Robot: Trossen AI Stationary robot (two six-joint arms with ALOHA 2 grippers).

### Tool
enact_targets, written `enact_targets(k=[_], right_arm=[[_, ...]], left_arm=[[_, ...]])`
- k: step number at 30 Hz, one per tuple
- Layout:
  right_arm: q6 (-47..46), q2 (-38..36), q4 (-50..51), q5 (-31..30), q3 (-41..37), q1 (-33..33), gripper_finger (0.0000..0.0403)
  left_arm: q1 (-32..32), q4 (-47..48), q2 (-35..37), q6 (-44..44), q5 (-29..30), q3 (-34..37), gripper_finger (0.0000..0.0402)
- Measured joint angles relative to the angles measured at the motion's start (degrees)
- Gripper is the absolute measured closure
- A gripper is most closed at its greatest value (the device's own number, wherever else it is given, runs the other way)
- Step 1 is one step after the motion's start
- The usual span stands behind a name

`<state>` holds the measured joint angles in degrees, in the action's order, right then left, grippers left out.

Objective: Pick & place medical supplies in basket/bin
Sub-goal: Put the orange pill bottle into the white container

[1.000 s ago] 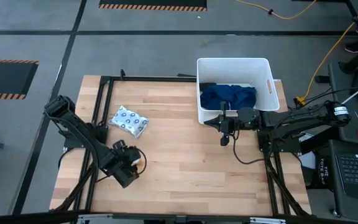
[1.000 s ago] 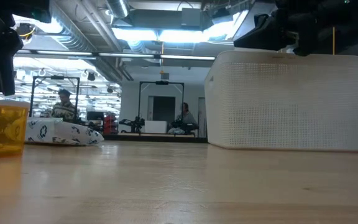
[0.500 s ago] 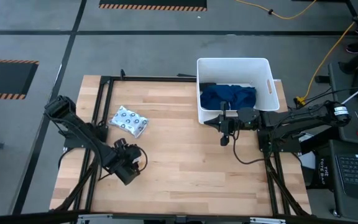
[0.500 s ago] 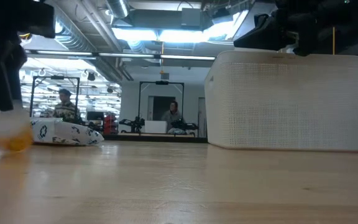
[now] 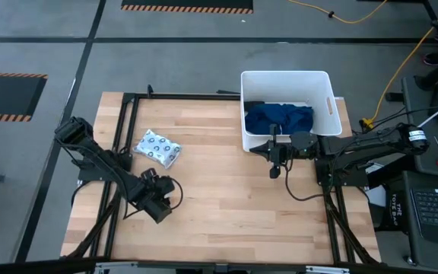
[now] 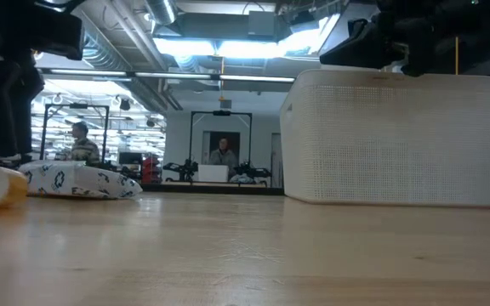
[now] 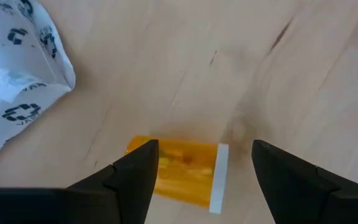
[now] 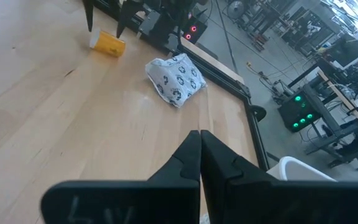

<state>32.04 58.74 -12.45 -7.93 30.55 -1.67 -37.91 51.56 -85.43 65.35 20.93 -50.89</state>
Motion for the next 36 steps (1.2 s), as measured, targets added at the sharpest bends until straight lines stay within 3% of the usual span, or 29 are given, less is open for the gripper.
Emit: enact_targets(k=[10,18,25,30,36], right_arm=[[0.0,0.0,-0.1,0.0,0.0,0.0,0.0400],[0.0,0.0,0.1,0.0,0.0,0.0,0.0400],[0.0,0.0,0.6,0.0,0.0,0.0,0.0400],[0.0,0.0,0.6,0.0,0.0,0.0,0.0400],[0.0,0.0,0.7,0.0,0.0,0.0,0.0400]], left_arm=[[4.1,14.2,0.0,-0.8,-11.7,-3.9,0.0151],[5.5,16.7,0.1,-7.1,-8.3,-5.7,0.0151],[4.6,16.7,0.1,-4.2,-10.6,-5.7,0.0151],[3.4,16.8,0.1,-4.0,-8.3,-5.6,0.0151],[3.0,14.9,0.0,-1.0,-11.1,-1.2,0.0151]])
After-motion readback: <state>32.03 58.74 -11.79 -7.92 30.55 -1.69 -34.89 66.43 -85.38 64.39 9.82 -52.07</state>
